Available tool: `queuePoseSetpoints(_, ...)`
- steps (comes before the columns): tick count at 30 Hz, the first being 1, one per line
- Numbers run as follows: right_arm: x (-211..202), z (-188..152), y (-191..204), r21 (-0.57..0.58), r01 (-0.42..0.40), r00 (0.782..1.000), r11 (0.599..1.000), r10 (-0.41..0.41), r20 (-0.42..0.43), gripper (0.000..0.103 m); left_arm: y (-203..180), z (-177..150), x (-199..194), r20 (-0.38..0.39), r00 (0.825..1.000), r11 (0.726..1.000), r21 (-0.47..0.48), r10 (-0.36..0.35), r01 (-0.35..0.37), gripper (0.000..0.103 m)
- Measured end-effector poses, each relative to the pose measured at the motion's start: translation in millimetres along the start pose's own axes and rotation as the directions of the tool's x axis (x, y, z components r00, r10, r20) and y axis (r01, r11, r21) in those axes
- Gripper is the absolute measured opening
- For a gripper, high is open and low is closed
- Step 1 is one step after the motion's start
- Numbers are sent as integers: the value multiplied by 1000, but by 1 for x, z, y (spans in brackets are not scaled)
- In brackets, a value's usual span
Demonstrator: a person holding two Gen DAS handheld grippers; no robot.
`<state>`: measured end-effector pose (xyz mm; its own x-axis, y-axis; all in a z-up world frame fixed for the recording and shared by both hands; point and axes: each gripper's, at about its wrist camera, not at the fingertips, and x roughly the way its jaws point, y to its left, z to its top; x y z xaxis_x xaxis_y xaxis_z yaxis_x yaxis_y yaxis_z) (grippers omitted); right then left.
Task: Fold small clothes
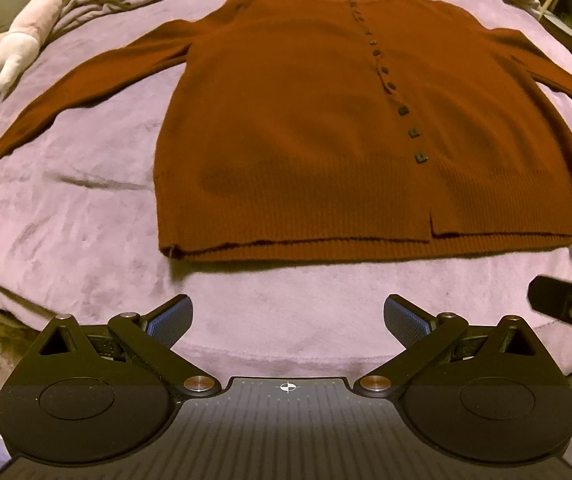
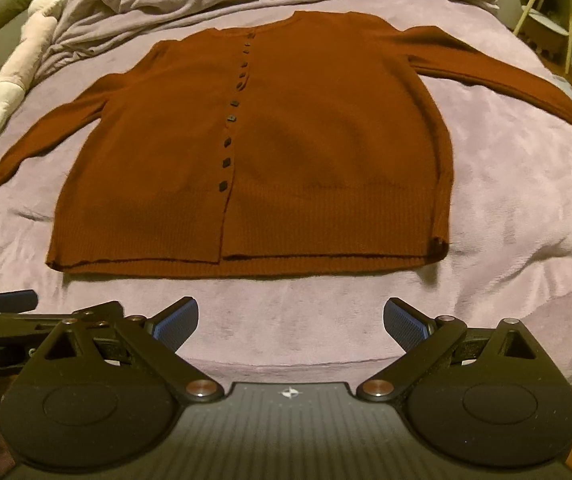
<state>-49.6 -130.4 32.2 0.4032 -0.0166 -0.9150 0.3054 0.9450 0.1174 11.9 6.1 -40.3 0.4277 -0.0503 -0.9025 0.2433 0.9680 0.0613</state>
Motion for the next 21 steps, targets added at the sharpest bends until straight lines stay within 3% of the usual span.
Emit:
queuePoseSetpoints(5,3,-7,-9,29,-87,995,996,86,51,99,0,2,-2,28,1000,1000,-25,-15,15,103)
queuePoseSetpoints(8,2,-16,-24,56,-212,968,976,202,150,99,0,6,-5,64,998,999,-44,-23,26,103)
queuePoseSetpoints(11,7,-14,-41,98,-306,945,947,289,153,99,-5,11,-5,99,995,999,-37,-13,17,103)
queuePoseSetpoints(14,14,-3,-76,201,-312,942,929,274,195,99,-14,20,2,113,993,1000,5,-22,22,103)
queuePoseSetpoints(17,17,17,-130,291,-350,914,890,257,313,99,-21,33,9,161,987,1000,15,-24,22,103)
queuePoseSetpoints(19,17,32,-173,355,-348,896,868,196,400,98,-27,44,16,189,981,999,30,-32,26,103)
queuePoseSetpoints(21,22,50,-220,439,-327,880,837,101,463,88,-35,59,26,206,978,999,48,-28,18,103)
